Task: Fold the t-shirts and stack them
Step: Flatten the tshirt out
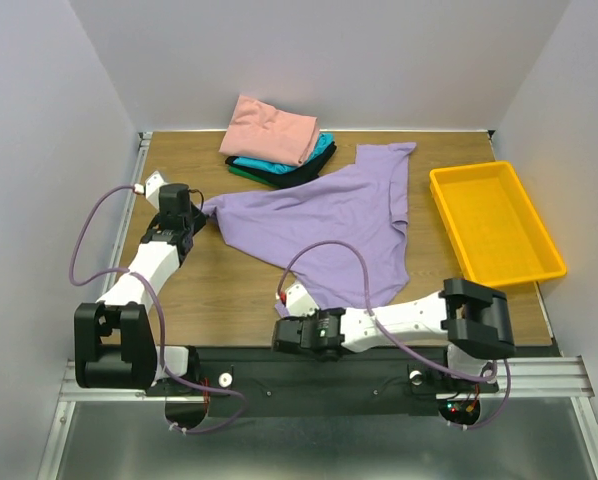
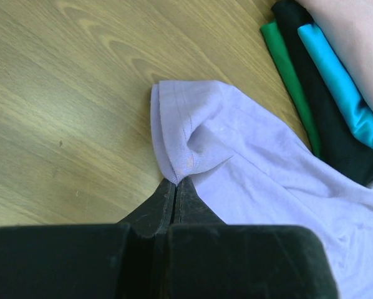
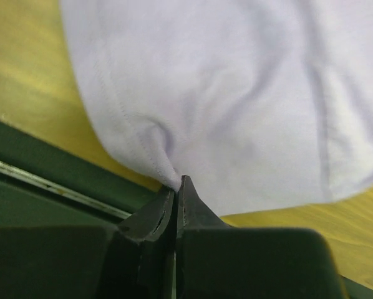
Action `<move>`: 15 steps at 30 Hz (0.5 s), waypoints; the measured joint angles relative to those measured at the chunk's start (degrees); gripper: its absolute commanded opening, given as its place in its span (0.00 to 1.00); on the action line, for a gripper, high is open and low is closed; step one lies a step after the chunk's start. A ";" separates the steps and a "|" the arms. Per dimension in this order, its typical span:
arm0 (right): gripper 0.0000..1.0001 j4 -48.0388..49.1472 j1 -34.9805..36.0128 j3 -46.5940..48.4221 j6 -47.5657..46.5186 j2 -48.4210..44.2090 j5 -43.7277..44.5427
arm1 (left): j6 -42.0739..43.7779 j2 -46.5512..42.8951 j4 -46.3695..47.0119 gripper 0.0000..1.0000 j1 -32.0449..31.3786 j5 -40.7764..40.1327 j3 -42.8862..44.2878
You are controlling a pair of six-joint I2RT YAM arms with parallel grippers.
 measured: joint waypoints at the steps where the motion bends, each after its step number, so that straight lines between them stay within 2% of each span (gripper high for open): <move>1: 0.01 -0.70 -0.48 0.00 0.31 -1.31 1.20 | 0.00 -0.15 -0.24 0.00 0.02 0.02 0.00; 4: 0.00 -3.21 -2.60 0.00 1.36 -6.69 5.16 | -0.15 -2.01 -2.16 0.00 0.00 0.02 0.02; 6: 0.00 -4.66 -6.69 0.26 1.77 -12.79 9.42 | -0.44 -4.11 -3.32 0.00 0.00 0.00 0.11; 10: 0.00 -5.68 -19.54 4.09 0.52 -20.74 16.41 | -1.07 -7.67 -4.66 0.00 0.00 -0.35 1.11; 12: 0.00 -5.07 -28.04 7.43 -2.43 -22.47 19.30 | -1.20 -8.04 -5.01 0.00 0.00 -0.59 2.32; 15: 0.00 -2.80 -35.82 10.03 -7.19 -22.95 20.76 | -1.31 -7.67 -5.70 0.00 0.00 -0.79 3.98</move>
